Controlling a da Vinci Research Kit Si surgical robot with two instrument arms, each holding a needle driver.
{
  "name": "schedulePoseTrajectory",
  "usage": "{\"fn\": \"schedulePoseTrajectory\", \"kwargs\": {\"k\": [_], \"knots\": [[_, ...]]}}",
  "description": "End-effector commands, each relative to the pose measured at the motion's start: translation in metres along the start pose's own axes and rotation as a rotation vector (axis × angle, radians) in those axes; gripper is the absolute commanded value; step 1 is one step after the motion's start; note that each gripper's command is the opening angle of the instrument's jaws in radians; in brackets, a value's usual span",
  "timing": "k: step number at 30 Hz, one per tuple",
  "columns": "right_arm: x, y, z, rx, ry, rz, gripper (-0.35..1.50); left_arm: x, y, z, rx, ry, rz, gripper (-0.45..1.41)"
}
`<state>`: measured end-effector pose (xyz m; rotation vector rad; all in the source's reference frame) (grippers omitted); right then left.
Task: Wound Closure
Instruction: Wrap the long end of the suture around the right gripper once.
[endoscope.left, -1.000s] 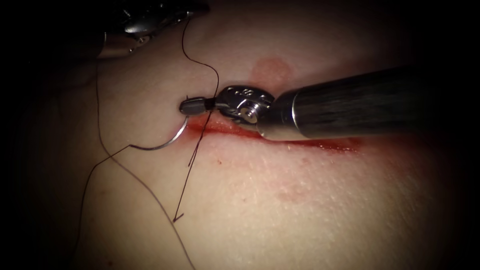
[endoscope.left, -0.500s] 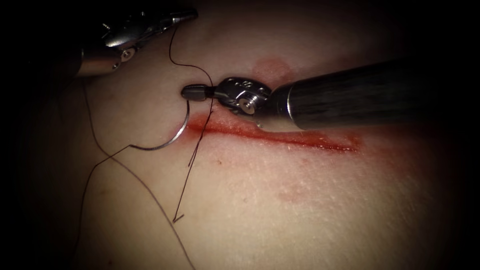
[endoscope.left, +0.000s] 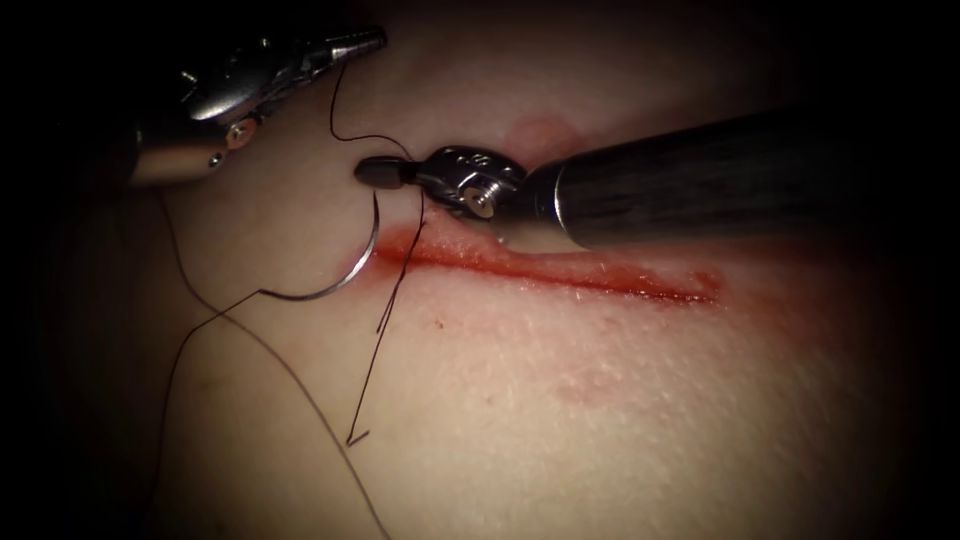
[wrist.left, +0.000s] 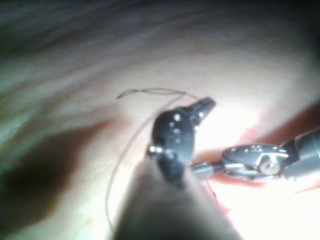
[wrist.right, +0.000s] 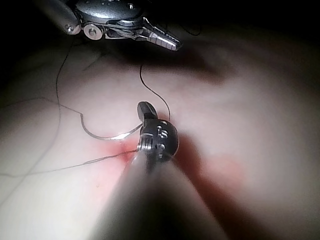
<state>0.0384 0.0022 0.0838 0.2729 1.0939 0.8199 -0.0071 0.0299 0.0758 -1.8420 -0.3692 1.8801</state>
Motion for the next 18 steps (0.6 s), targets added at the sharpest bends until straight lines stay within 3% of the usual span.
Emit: {"fn": "schedulePoseTrajectory", "kwargs": {"k": [1,12,18], "knots": [[-0.0006,0.0001,0.0008,-0.013,0.003,0.002,-0.35,-0.0003,0.0,0.0005,-0.007,0.007,-0.001,-0.35],[-0.0016,0.0007,0.0015,-0.057,0.008,-0.007,-0.35,0.0035,0.0054,0.0008,-0.077,0.095,-0.014,-0.35],[-0.0016,0.0007,0.0018,-0.062,0.009,-0.012,-0.35,0.0044,0.0064,0.0007,-0.1,0.109,-0.019,-0.35]]}}
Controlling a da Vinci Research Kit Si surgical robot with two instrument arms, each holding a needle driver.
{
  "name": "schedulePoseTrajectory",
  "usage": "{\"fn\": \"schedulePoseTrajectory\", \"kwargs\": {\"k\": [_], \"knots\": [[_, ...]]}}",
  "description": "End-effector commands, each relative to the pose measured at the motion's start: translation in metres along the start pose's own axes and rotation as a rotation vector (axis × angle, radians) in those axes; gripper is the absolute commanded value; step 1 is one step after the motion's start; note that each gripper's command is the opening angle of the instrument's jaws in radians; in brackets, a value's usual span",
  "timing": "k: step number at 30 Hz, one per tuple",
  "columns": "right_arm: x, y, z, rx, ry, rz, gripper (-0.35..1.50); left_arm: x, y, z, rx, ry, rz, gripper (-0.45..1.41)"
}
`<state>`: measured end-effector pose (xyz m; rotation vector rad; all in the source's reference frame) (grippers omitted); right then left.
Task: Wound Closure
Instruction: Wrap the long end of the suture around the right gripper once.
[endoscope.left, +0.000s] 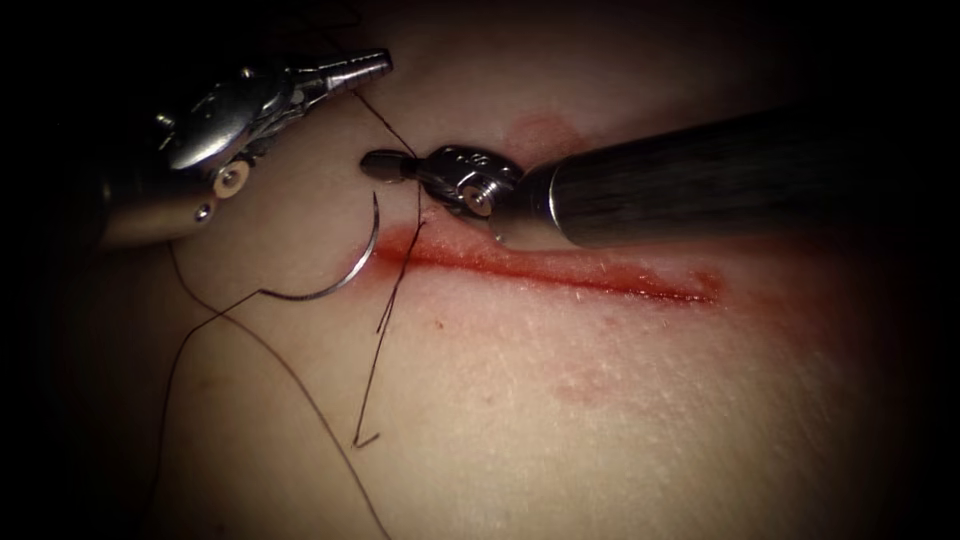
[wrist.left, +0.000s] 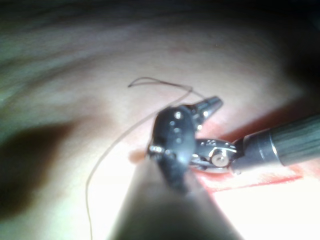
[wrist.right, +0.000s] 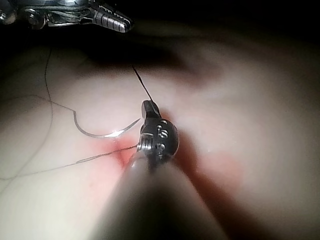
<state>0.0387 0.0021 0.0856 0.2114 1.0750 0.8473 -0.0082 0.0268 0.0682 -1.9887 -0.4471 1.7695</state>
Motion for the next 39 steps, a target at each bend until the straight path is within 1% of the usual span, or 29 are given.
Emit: {"fn": "schedulePoseTrajectory", "kwargs": {"k": [1,3,8,9,12,16,20,21,22,23,25,27,28,29,30,32,34,35,37,39], "knots": [[-0.0004,0.0,0.0007,0.001,0.0,-0.003,-0.35,-0.0005,-0.0001,0.0003,-0.003,0.007,0.0,-0.35],[-0.0004,0.0003,0.0008,-0.007,-0.002,-0.002,-0.35,-0.0003,0.0004,0.0002,-0.008,0.01,0.0,-0.35],[0.0003,0.0008,0.0004,-0.055,0.043,-0.002,-0.35,-0.0003,0.0027,-0.0008,-0.025,0.017,-0.013,-0.35],[0.0007,0.0008,0.0001,-0.072,0.059,0.0,-0.35,-0.0008,0.0037,-0.0012,-0.033,0.015,-0.027,-0.35],[0.0011,0.0006,-0.0004,-0.095,0.072,-0.004,-0.35,-0.0017,0.0049,-0.0016,-0.042,0.011,-0.034,-0.35],[0.0012,0.0001,-0.0007,-0.119,0.082,-0.001,-0.35,-0.0041,0.0058,-0.0017,-0.046,0.009,-0.067,-0.35],[0.0011,-0.0001,-0.001,-0.084,0.094,-0.001,-0.35,-0.0069,0.0058,-0.0013,-0.049,-0.013,-0.101,-0.35],[0.001,-0.0001,-0.0012,-0.08,0.103,-0.001,-0.35,-0.0086,0.0055,-0.0012,-0.052,-0.024,-0.119,-0.35],[0.001,0.0,-0.0014,-0.075,0.108,-0.001,-0.35,-0.0092,0.0054,-0.0012,-0.054,-0.031,-0.125,-0.35],[0.0009,0.0001,-0.0016,-0.068,0.116,0.0,-0.35,-0.0108,0.0051,-0.0012,-0.055,-0.043,-0.144,-0.35],[0.0009,0.0002,-0.0019,-0.055,0.126,0.0,-0.35,-0.0121,0.0049,-0.0012,-0.057,-0.054,-0.16,-0.35],[0.0009,0.0003,-0.0022,-0.01,0.132,-0.002,-0.35,-0.0133,0.0044,-0.0012,-0.064,-0.071,-0.167,-0.35],[0.0008,0.0001,-0.0023,0.058,0.127,-0.009,-0.35,-0.0135,0.0038,-0.0015,-0.067,-0.074,-0.167,-0.35],[0.0007,0.0001,-0.0023,0.089,0.125,-0.012,-0.35,-0.0136,0.0036,-0.0016,-0.065,-0.077,-0.168,-0.35],[0.0006,-0.0002,-0.0023,0.17,0.126,-0.023,-0.35,-0.0136,0.003,-0.0017,-0.064,-0.08,-0.169,-0.35],[0.0006,-0.0005,-0.0025,0.238,0.115,-0.035,-0.35,-0.0137,0.0027,-0.0017,-0.067,-0.085,-0.17,-0.35],[0.0006,-0.0008,-0.0028,0.354,0.117,-0.056,-0.35,-0.0139,0.0026,-0.0013,-0.06,-0.088,-0.168,-0.35],[0.0007,-0.0008,-0.0029,0.388,0.121,-0.061,-0.35,-0.0139,0.0026,-0.0012,-0.064,-0.088,-0.168,-0.35],[0.0009,-0.0008,-0.0029,0.394,0.123,-0.065,-0.35,-0.0141,0.0027,-0.0008,-0.077,-0.09,-0.177,-0.35],[0.0014,-0.0006,-0.003,0.367,0.126,-0.061,-0.35,-0.0145,0.0031,-0.0005,-0.089,-0.09,-0.19,-0.35]]}}
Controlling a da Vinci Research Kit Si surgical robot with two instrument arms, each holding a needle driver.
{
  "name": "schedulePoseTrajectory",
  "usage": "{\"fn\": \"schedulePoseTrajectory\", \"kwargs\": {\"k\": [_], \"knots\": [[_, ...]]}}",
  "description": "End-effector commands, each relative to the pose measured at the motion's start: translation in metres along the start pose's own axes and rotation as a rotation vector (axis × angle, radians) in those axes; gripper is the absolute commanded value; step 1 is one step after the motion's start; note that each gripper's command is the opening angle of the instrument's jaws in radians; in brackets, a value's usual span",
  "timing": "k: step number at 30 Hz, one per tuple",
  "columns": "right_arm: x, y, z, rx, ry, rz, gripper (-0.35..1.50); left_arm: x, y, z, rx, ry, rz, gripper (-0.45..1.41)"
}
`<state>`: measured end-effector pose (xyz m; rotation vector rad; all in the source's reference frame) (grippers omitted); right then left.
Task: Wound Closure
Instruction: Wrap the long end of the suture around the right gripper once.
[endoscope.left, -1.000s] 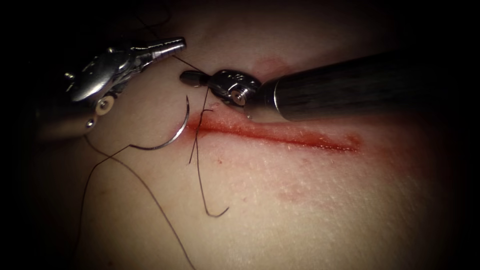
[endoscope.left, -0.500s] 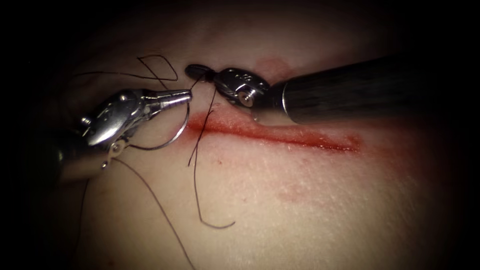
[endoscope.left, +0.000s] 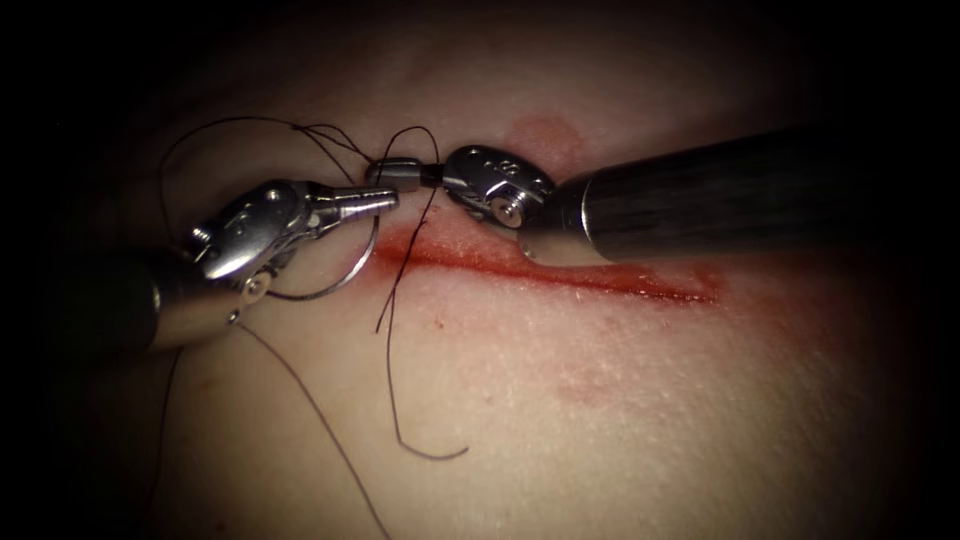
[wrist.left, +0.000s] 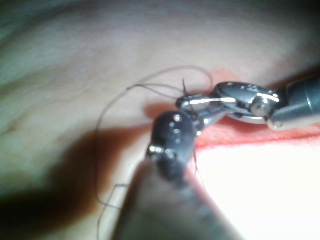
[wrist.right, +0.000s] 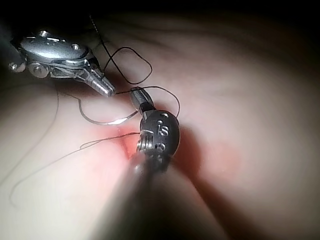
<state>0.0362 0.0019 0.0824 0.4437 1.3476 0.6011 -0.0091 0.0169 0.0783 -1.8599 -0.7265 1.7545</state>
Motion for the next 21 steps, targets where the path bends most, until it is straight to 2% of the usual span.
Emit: {"fn": "schedulePoseTrajectory", "kwargs": {"k": [1,10,13,17,18,21], "knots": [[-0.0001,0.0003,0.0006,-0.023,0.003,0.003,-0.35,-0.0008,-0.0001,0.0007,-0.007,0.001,-0.006,-0.35],[0.0001,0.0017,0.0004,-0.143,0.013,0.017,-0.35,-0.0008,0.0015,0.0011,-0.036,-0.001,-0.014,-0.35],[0.0003,0.0025,0.0008,-0.201,0.07,0.029,-0.35,-0.0011,0.0018,0.0013,-0.044,-0.003,-0.01,-0.35],[0.0004,0.0021,0.0013,-0.131,0.132,0.029,-0.35,-0.0018,0.0012,0.0014,-0.048,-0.008,-0.021,-0.35],[0.0005,0.0018,0.0014,-0.086,0.153,0.026,-0.35,-0.0021,0.0008,0.0014,-0.049,-0.011,-0.024,-0.35],[0.0005,0.0013,0.0013,-0.032,0.161,0.022,-0.35,-0.0023,0.0002,0.0013,-0.054,-0.015,-0.028,-0.35]]}}
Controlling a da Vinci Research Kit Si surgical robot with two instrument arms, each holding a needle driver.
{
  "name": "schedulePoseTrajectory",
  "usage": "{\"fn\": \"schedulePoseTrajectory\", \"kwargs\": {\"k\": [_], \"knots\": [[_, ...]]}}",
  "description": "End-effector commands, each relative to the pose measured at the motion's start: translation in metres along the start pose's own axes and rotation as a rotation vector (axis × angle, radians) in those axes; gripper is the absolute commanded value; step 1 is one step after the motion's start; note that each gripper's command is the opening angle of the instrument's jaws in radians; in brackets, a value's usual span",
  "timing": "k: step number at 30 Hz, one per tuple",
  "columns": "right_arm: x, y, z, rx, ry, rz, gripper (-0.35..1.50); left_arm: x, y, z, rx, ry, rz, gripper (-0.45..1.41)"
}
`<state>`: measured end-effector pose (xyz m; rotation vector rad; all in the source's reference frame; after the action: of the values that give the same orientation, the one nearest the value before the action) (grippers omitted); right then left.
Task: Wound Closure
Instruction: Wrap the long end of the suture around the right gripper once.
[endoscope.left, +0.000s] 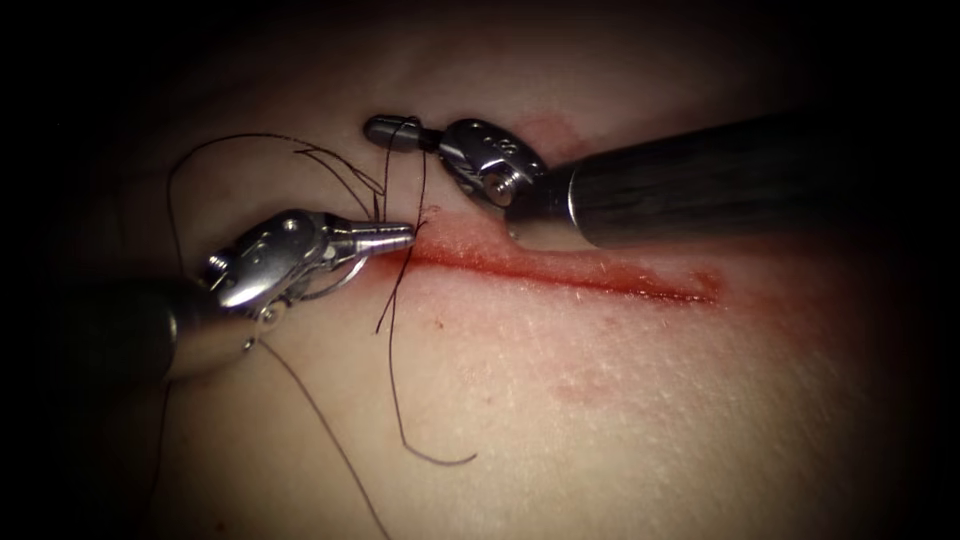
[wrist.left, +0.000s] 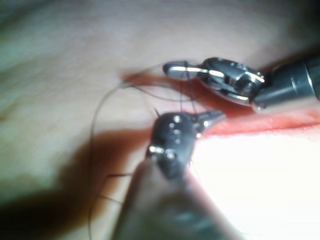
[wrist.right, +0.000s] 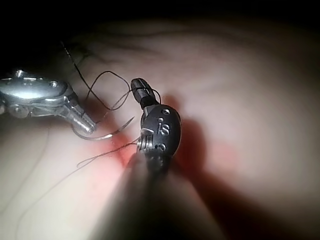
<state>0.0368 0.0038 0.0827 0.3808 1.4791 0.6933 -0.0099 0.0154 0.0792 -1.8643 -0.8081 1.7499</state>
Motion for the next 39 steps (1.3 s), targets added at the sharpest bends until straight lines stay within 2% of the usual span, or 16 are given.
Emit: {"fn": "schedulePoseTrajectory", "kwargs": {"k": [1,4,9,14,18,22,23,28,31,37,39], "knots": [[-0.0006,-0.0004,0.0004,0.032,0.013,-0.003,-0.35,-0.0007,-0.0006,0.0005,-0.002,-0.003,0.0,-0.35],[-0.0007,-0.0009,0.0003,0.108,0.039,0.032,-0.35,-0.001,-0.0012,0.0004,-0.005,-0.013,-0.004,-0.35],[-0.0011,-0.0014,0.0005,0.228,0.03,0.075,-0.35,-0.0013,-0.0017,0.0005,-0.011,-0.029,-0.009,-0.35],[-0.0014,-0.0017,0.0005,0.372,0.003,0.116,0.15,-0.0014,-0.0018,0.0006,-0.035,-0.052,-0.01,-0.35],[-0.0013,-0.002,0.0004,0.488,-0.027,0.127,0.32,-0.0016,-0.0017,0.0007,-0.056,-0.073,-0.009,-0.35],[-0.001,-0.0023,0.0004,0.578,-0.096,0.122,0.71,-0.002,-0.0016,0.0008,-0.082,-0.101,-0.018,-0.35],[-0.0009,-0.0024,0.0004,0.586,-0.102,0.122,0.74,-0.002,-0.0016,0.0007,-0.088,-0.108,-0.019,-0.35],[-0.0001,-0.0031,0.0001,0.628,-0.123,0.126,0.78,-0.002,-0.0014,0.0005,-0.111,-0.132,-0.019,-0.35],[0.0006,-0.0037,0.0,0.655,-0.154,0.125,0.71,-0.0019,-0.0014,0.0003,-0.126,-0.136,-0.02,-0.35],[0.0021,-0.0045,-0.0003,0.659,-0.139,0.107,0.71,-0.0018,-0.0014,0.0,-0.144,-0.138,-0.027,-0.35],[0.0029,-0.0044,-0.0004,0.627,-0.126,0.1,0.69,-0.0018,-0.0014,-0.0002,-0.144,-0.138,-0.027,-0.35]]}}
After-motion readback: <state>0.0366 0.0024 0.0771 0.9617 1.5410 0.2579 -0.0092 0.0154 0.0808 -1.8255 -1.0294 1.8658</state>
